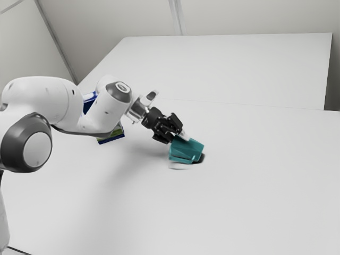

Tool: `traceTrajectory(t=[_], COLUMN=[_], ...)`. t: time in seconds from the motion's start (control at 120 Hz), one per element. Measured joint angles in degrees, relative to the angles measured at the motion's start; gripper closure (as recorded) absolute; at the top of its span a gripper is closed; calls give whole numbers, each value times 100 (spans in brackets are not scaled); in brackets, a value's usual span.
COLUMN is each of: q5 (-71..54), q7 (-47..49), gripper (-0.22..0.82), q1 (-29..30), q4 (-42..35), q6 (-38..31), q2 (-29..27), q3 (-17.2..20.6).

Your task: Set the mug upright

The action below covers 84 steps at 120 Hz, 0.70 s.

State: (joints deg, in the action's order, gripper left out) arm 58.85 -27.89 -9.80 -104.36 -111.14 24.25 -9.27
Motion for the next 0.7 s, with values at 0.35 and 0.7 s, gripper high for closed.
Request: traceTrajectory(t=[0.35, 0.7], q5=[-55, -643], q7=[138, 267], gripper=[75, 78], q1=[-57, -255], q4=[33, -21], q6=[-108, -203], q2=[6, -542], q3=[30, 31])
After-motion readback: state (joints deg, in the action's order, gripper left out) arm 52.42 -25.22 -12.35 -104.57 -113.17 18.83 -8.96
